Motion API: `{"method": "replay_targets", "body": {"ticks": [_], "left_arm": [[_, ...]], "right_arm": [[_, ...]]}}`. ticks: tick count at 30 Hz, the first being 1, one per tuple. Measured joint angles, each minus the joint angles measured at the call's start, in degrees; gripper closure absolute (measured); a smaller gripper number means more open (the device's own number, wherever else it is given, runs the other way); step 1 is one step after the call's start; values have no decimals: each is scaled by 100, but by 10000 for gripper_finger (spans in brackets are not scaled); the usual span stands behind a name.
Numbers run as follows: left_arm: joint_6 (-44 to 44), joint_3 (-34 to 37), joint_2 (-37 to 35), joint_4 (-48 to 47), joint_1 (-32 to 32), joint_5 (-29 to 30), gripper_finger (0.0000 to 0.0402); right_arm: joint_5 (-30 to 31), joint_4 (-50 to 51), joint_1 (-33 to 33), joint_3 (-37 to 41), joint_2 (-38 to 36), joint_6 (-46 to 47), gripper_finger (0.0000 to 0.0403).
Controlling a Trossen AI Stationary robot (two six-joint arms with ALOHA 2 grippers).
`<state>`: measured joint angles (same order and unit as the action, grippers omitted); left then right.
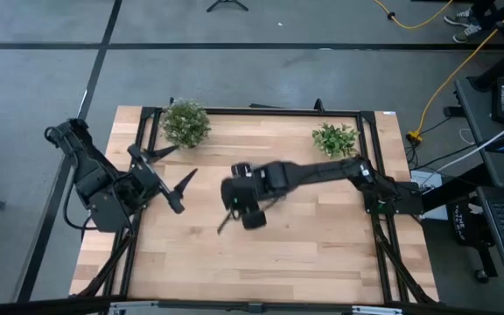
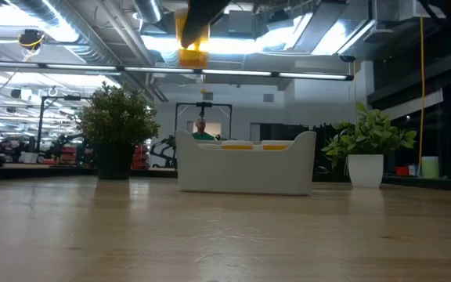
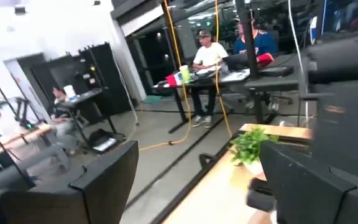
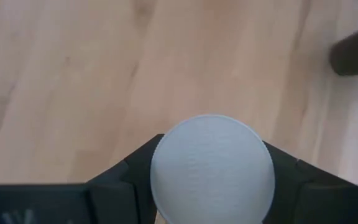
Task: Pick and place pill bottles into a basket
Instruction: Put the orange pill bottle into the gray bin
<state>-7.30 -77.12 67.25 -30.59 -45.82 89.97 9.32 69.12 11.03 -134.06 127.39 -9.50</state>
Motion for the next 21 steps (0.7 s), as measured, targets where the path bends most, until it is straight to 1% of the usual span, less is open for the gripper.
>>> {"method": "replay_targets", "body": {"ticks": [4,9,16,21], "left_arm": [[699,0,-118,-10,17,5,70],[1277,0,-432,-145,74,9,70],[1254,0,-877,-564,179,10,70],[1049,0,-1008,-742,277,10,70]], "right_arm": [[-187,-437,-414,217,-4,-131,206],[-472,-855,-840,593,11,145,206],[-492,-1062,-968,1127,11,179,206],[-492,-1115,-971,1455,15,98,206]]}}
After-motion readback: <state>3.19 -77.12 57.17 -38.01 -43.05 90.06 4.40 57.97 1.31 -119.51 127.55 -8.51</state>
